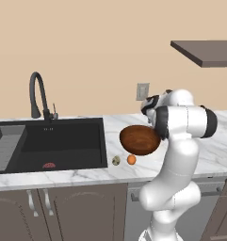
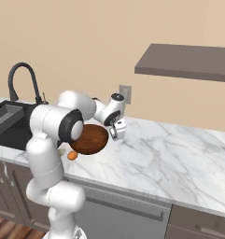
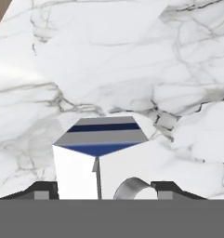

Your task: Gather the eggs and milk located in the vicinity of the sink area and place them right next to the bowl.

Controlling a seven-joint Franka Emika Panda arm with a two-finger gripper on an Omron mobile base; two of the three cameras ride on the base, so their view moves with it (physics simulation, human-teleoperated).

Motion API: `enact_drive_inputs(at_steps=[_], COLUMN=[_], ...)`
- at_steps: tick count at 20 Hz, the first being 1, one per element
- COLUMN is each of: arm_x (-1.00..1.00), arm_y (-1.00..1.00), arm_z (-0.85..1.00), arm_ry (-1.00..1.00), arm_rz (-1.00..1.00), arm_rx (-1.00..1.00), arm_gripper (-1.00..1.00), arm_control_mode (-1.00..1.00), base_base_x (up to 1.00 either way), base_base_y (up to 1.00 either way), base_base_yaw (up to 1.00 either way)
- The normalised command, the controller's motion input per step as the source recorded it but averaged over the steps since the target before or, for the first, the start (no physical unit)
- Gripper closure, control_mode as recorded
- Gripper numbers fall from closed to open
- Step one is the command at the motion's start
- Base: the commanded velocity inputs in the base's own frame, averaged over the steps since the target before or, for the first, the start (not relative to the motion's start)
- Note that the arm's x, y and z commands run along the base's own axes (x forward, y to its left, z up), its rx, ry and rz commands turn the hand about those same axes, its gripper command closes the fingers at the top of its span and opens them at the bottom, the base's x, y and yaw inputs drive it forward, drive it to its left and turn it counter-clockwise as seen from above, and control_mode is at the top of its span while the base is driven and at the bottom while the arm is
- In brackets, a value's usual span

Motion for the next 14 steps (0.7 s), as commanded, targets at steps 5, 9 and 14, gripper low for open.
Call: enact_drive_inputs(at_steps=[5,9,14], arm_x=[0.02,0.00,0.00], arm_y=[0.12,0.19,0.24], arm_z=[-0.13,-0.10,-0.24], arm_ry=[0.18,0.17,0.15], arm_rz=[0.00,0.00,0.00], arm_rx=[0.03,0.07,0.04], arm_gripper=[1.00,1.00,1.00], arm_control_mode=[-1.00,-1.00,-1.00], base_base_x=[0.00,0.00,0.00], base_base_y=[0.00,0.00,0.00], base_base_yaw=[0.00,0.00,0.00])
